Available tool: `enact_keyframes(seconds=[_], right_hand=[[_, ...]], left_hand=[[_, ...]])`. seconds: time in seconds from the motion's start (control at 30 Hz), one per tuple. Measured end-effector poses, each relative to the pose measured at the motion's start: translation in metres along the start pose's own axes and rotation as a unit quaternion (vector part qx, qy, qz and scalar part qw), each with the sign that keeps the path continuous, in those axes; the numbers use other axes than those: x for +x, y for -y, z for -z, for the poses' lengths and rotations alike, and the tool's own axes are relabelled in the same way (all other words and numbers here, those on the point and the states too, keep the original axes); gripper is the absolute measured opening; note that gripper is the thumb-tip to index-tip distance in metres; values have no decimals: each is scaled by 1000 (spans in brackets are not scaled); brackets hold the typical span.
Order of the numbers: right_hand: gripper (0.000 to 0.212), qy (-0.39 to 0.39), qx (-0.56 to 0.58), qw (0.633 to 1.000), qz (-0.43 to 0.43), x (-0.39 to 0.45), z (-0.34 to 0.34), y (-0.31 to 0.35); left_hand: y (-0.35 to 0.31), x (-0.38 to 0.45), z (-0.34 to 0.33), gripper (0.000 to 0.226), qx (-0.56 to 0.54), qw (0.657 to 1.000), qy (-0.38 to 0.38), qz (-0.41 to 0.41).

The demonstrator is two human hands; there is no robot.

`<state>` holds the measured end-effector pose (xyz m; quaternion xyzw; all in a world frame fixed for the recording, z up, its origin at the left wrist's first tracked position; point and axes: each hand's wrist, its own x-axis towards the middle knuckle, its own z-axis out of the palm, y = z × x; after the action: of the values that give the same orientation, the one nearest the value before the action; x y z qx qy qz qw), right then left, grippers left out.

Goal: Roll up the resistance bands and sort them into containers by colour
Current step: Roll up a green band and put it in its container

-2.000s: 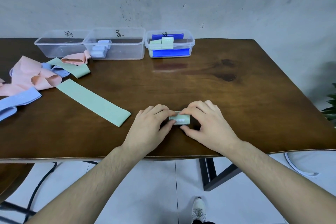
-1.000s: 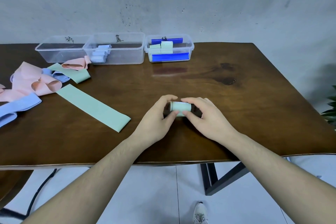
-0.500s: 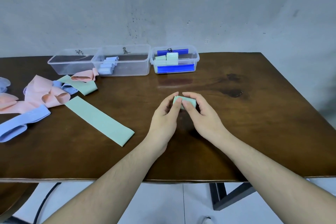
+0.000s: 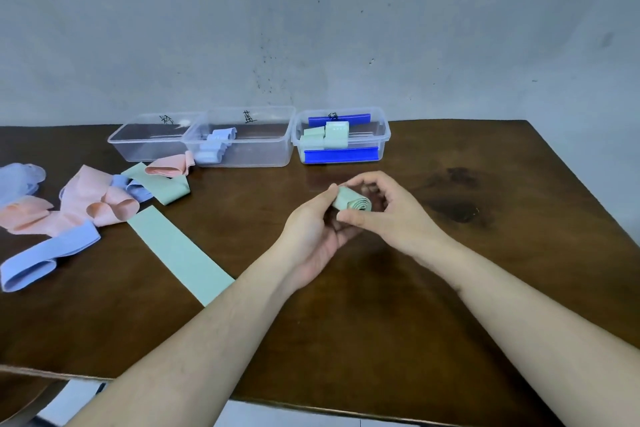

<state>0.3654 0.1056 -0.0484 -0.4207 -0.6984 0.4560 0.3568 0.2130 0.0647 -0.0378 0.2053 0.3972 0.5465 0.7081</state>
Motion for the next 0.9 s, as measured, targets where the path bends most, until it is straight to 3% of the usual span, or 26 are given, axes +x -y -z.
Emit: enact_keyframes(seconds=[0.13, 0.27, 0.4, 0.63, 0.8, 0.9], right_hand=[[68, 40, 72, 997, -4, 20, 9, 0], [58, 54, 142, 988, -18, 39, 24, -2], [58, 62, 106, 992, 11, 54, 34, -7], [52, 39, 83, 995, 38, 70, 51, -16], [49, 94, 112, 989, 31, 86, 61, -20], [43, 131, 127, 982, 38, 96, 71, -18]], left_hand=[[-1, 21, -16, 42, -2, 1000, 18, -24], [-3, 42, -24, 50, -29, 999, 16, -36], [-4, 49, -36, 38, -45, 999, 24, -6], [-9, 66, -49, 39, -26, 1000, 6, 12], [-18, 83, -52, 36, -45, 998, -37, -36], [-39, 91, -48, 47, -46, 998, -35, -35]])
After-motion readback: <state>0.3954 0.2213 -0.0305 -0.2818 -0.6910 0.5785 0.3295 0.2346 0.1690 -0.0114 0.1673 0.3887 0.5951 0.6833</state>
